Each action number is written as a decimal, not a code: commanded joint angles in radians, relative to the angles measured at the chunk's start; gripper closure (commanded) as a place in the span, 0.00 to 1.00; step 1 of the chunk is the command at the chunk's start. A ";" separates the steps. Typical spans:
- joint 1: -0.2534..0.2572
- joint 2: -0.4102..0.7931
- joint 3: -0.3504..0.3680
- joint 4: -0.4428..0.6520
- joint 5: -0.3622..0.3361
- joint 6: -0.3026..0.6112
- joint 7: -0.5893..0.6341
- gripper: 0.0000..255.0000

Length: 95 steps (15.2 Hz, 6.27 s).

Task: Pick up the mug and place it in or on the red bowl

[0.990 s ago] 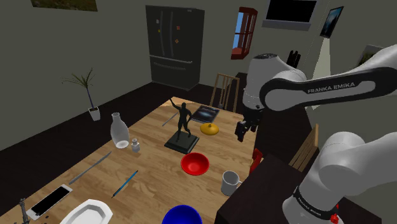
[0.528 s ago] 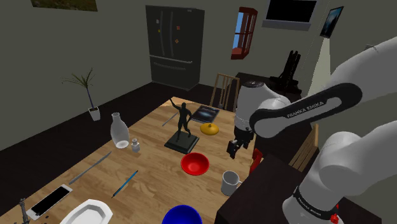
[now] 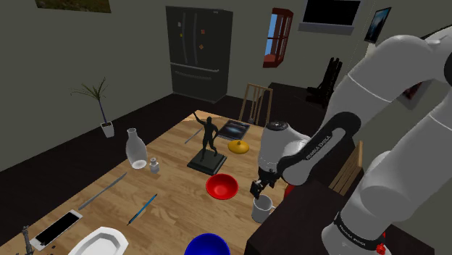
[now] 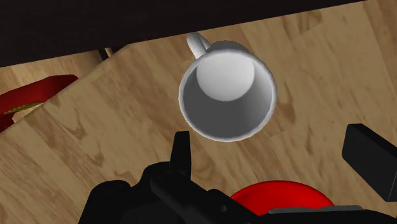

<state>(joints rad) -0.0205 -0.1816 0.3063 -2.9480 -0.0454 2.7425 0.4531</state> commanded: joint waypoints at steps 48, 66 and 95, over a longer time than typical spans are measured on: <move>-0.100 0.139 0.110 0.028 -0.100 0.107 0.135 1.00; -0.100 0.350 0.065 0.525 -0.171 -0.200 0.129 1.00; -0.017 0.692 -0.043 0.759 -0.347 -0.115 0.243 1.00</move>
<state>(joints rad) -0.0376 0.5103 0.2636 -2.1889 -0.3920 2.6274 0.6963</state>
